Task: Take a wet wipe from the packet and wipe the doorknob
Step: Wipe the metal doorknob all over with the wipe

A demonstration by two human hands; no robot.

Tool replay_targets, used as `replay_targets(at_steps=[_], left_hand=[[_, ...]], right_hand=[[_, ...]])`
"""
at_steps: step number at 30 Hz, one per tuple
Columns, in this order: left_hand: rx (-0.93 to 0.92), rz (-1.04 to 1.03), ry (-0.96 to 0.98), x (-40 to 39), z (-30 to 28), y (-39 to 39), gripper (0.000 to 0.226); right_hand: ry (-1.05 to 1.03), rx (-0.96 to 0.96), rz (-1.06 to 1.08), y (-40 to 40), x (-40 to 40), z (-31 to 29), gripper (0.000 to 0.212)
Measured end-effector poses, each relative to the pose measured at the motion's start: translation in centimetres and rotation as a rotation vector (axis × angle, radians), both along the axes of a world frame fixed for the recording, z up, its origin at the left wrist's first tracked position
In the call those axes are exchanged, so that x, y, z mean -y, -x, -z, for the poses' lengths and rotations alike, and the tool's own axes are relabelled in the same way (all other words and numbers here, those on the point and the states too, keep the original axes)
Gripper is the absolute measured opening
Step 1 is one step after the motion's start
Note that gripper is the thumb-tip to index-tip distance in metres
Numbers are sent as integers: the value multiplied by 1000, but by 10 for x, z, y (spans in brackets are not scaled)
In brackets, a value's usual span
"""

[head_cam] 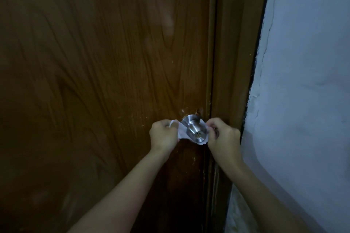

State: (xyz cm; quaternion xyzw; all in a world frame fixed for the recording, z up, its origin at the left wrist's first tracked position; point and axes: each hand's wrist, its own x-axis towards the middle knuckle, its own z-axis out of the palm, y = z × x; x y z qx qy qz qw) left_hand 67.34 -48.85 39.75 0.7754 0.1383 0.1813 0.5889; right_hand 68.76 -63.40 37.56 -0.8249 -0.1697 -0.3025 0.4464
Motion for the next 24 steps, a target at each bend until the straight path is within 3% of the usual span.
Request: replay_targets(at_steps=[3,7,12,15,19,21,24], left_hand=[[103,-14,-11,-4,-2,1,24],[-1,83,-117,-3,19,9,25],[-133,147,-142,-1,46,23,28],[-169,185,-114,3,53,30,30],[-170,166,-112,3,56,32,32],[-176,166,-93,2,55,33,33],[-169,166,-11,1,49,34,30]], right_hand=[[-6,-31,-14,2,0,5,12],[-58,102,-65,4,1,-5,13],[186,199,-245,9,-1,11,19],[262,120,-334,14,9,20,19],[519,-101,-499,17,18,38,19],[294,-88,-486,23,15,35,19],[-31,101,-310,25,7,23,23]])
